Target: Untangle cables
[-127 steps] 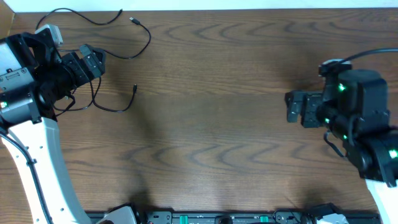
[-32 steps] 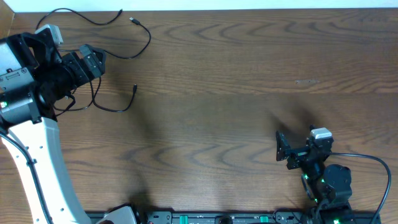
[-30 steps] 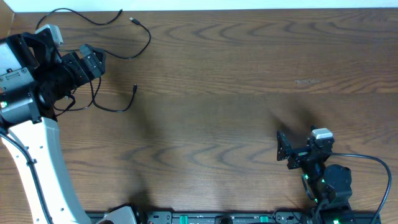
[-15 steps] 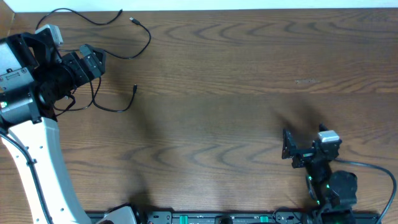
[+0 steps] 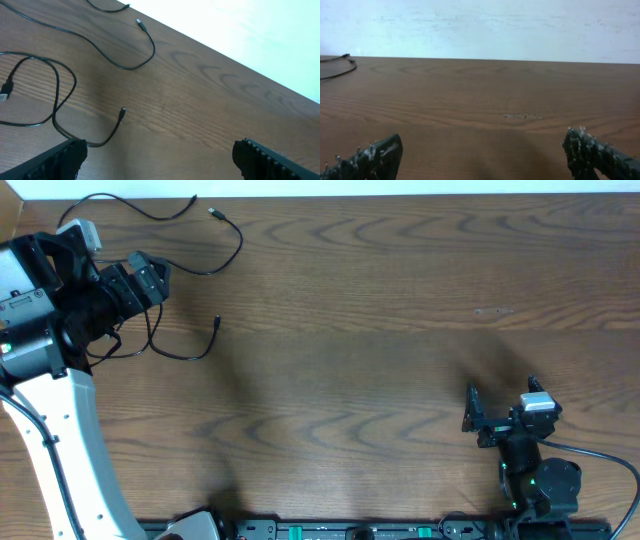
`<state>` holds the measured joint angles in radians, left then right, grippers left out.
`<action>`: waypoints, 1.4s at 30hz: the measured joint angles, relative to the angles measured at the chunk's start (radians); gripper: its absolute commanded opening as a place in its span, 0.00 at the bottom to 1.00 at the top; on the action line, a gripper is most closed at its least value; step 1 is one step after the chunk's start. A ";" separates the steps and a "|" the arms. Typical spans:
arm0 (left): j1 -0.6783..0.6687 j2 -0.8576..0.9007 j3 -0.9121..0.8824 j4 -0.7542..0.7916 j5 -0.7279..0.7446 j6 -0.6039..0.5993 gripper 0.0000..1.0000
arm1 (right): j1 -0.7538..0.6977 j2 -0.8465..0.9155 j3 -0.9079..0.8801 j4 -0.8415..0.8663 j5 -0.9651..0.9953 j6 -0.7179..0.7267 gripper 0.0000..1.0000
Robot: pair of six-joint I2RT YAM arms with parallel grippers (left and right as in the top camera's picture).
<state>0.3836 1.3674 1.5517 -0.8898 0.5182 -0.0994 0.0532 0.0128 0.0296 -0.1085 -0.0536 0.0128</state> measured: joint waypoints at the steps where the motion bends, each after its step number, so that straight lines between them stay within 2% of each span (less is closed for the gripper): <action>1: 0.000 0.000 0.000 0.000 0.000 0.000 0.98 | 0.000 0.000 0.000 0.000 0.001 -0.003 0.99; 14: 0.000 0.000 0.000 0.000 0.000 0.000 0.98 | -0.032 0.000 0.000 -0.003 0.008 -0.050 0.99; 42: 0.000 0.000 0.000 0.000 0.000 0.000 0.98 | -0.065 0.000 0.000 -0.004 0.026 -0.049 0.99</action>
<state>0.3836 1.3674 1.5517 -0.8898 0.5182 -0.0994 -0.0120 0.0128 0.0296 -0.1123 -0.0280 -0.0364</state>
